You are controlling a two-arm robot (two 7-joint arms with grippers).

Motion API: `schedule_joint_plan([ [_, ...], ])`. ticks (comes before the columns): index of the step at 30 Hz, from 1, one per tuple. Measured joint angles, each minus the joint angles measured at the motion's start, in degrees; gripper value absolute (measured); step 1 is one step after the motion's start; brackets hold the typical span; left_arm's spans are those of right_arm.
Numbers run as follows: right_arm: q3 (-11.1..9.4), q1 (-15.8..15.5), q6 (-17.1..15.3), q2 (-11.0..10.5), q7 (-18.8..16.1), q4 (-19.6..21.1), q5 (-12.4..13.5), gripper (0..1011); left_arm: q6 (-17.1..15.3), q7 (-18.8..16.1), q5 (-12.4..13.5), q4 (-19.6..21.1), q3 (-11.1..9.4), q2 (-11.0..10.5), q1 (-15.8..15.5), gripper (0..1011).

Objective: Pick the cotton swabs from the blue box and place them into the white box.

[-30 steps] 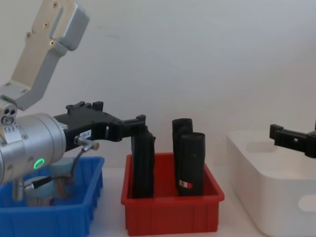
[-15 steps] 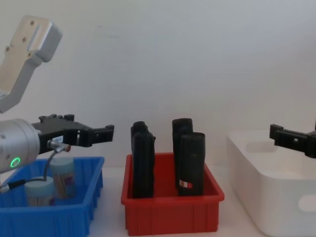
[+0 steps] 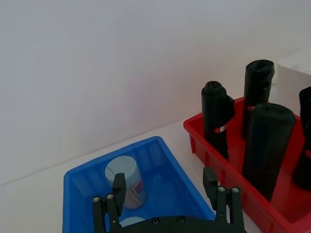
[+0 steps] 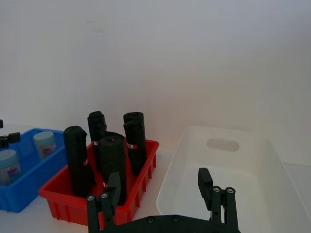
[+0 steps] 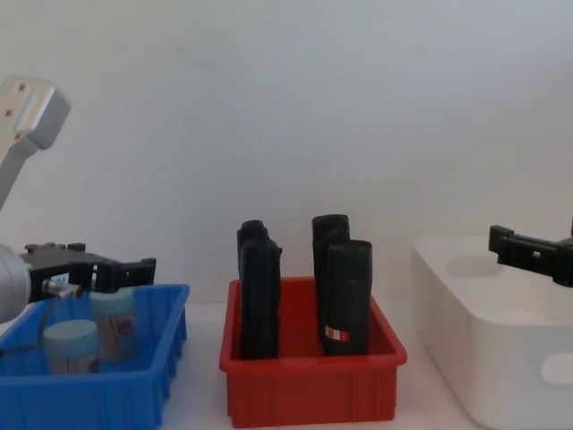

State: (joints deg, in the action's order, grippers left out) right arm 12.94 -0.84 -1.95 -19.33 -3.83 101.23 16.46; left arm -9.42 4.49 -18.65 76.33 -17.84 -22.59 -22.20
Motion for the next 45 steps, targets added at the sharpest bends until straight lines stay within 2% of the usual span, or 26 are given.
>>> schedule_joint_plan([
  [20,0.00,0.00,0.00,0.00,0.00,0.00,0.00,1002,-3.02,0.45,-2.32,-4.84,1.61,0.10,-1.37,1004],
  [34,0.00,0.00,0.00,0.00,0.00,0.00,0.00,1002,-4.05,0.44,-2.55,-7.87,2.17,0.43,-2.41,1004],
  [45,0.00,0.00,0.00,0.00,0.00,0.00,0.00,1002,-4.17,1.75,-2.99,-11.01,2.47,0.86,-3.40,1004],
])
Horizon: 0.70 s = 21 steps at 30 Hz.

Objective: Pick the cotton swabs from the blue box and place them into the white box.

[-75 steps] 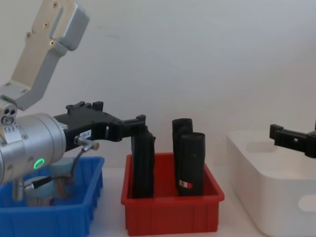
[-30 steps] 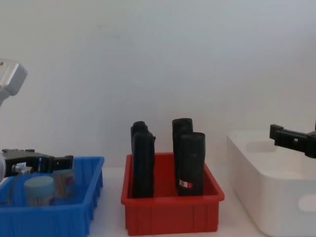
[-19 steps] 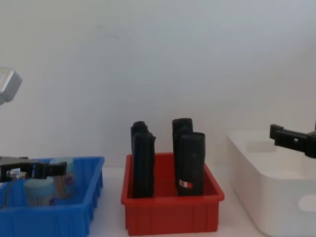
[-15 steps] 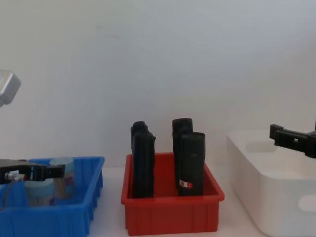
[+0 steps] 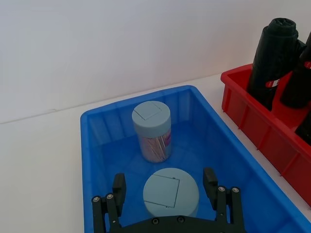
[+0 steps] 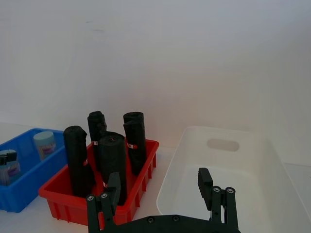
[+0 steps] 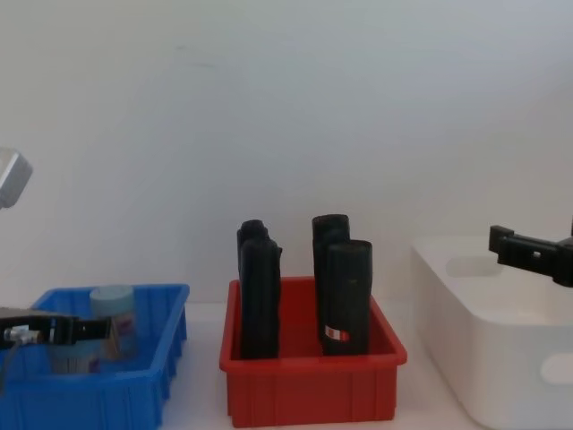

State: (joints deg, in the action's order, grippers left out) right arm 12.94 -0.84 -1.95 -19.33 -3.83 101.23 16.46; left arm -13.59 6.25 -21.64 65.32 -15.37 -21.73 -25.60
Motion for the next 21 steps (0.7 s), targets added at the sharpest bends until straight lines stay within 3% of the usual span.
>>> schedule_joint_plan([
  [9,0.00,0.00,0.00,0.00,0.00,0.00,0.00,1002,0.39,1.25,-0.76,-1.76,0.24,0.19,-0.37,995],
  [21,0.00,0.00,0.00,-0.01,0.00,0.00,0.00,1002,1.12,2.35,-1.42,-2.91,0.58,0.24,-0.42,687],
])
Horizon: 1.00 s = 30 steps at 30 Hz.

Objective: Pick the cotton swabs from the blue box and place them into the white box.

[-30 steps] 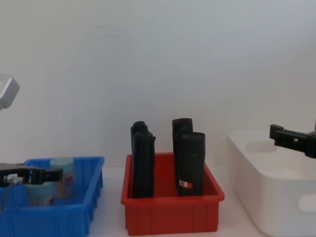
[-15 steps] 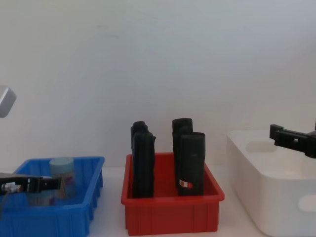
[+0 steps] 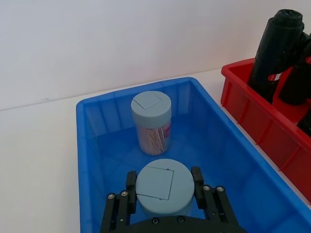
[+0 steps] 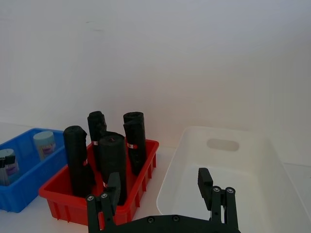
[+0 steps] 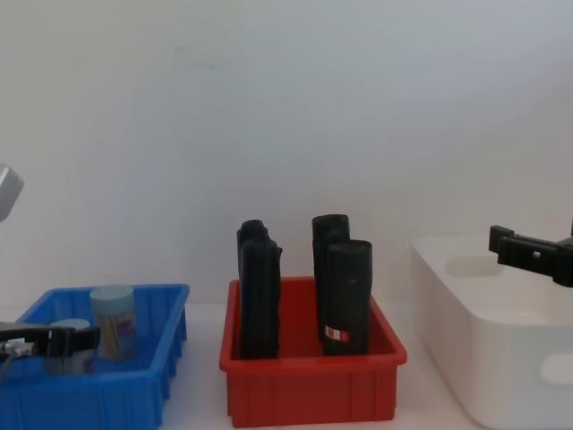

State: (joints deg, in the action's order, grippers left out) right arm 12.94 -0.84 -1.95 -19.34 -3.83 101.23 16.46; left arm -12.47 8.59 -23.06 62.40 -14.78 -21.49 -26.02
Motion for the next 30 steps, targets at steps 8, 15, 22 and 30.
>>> schedule_joint_plan([
  [8,0.00,0.00,0.00,0.01,0.00,0.00,0.00,1002,0.09,0.43,0.38,1.42,0.15,-0.31,0.53,669],
  [15,0.00,0.00,0.00,0.00,0.00,0.00,0.00,1002,-0.27,1.28,2.08,5.88,0.35,-1.12,1.47,668],
  [22,0.00,0.00,0.00,0.00,0.00,0.00,0.00,1002,-1.45,2.88,3.83,11.00,0.47,-1.89,2.13,669],
  [30,0.00,0.00,0.00,0.01,0.00,0.00,0.00,1002,-3.05,5.75,5.08,16.07,0.48,-2.56,2.51,669],
])
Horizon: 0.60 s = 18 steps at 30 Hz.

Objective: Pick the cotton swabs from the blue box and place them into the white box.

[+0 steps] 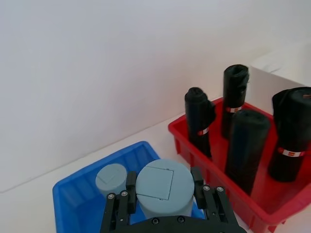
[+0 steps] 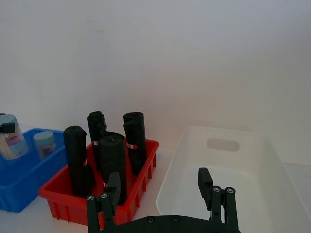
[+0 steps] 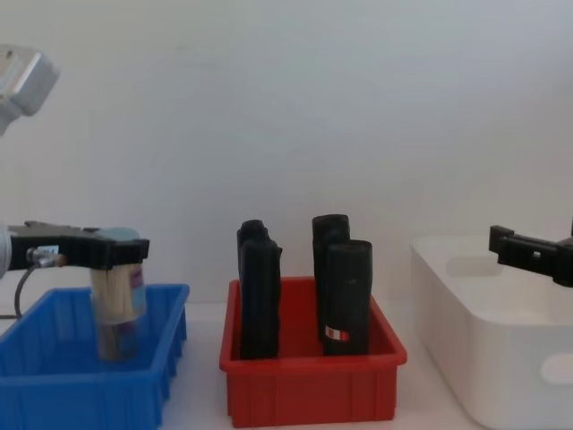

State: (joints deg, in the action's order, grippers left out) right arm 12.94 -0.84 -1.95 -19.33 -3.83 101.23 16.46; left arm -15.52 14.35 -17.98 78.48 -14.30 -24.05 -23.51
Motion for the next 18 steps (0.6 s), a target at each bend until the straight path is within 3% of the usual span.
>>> schedule_joint_plan([
  [6,0.00,0.00,0.00,0.00,0.00,0.00,0.00,1002,-1.30,3.93,0.39,3.18,-0.20,-0.34,-0.03,669],
  [18,0.00,0.00,0.00,0.00,0.00,0.00,0.00,1002,-2.73,11.89,0.10,5.77,-0.84,-0.34,-1.10,669],
])
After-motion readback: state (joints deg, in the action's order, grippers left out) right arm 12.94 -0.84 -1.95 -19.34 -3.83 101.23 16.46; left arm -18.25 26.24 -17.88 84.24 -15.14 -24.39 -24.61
